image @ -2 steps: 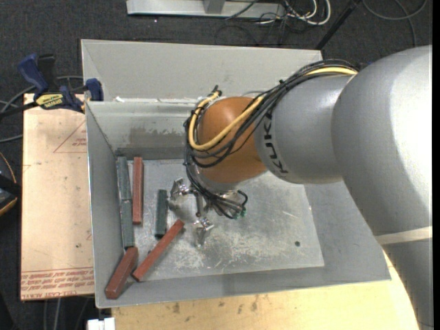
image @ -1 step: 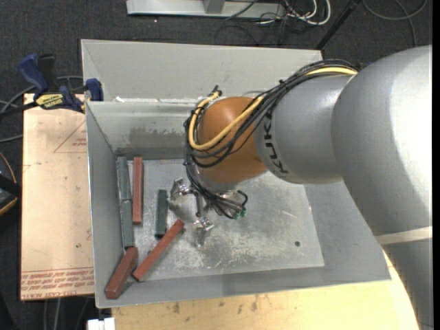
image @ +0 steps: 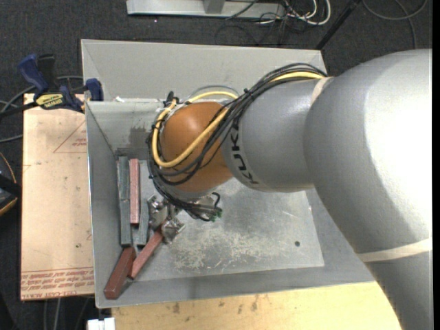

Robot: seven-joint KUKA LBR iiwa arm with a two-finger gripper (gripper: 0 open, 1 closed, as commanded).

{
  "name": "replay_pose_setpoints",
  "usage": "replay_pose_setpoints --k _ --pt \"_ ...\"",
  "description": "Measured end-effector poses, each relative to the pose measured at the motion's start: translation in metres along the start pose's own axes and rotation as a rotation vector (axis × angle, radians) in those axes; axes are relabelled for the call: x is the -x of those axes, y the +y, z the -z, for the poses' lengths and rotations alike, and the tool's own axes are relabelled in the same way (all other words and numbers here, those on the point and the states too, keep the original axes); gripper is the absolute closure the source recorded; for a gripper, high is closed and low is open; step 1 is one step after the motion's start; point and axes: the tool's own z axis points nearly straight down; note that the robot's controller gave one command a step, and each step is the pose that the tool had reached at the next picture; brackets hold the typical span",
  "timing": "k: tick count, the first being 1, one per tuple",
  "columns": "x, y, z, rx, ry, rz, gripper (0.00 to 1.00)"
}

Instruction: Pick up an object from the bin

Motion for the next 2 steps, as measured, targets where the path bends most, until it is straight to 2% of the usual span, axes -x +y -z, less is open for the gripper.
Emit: replay_pose_setpoints --k 1,2 --pt "0.000 0.000 0.000 0.000 0.000 0.000 1.00" --pt "0.025 -0.057 0.174 0.006 0.001 0.122 1.00"
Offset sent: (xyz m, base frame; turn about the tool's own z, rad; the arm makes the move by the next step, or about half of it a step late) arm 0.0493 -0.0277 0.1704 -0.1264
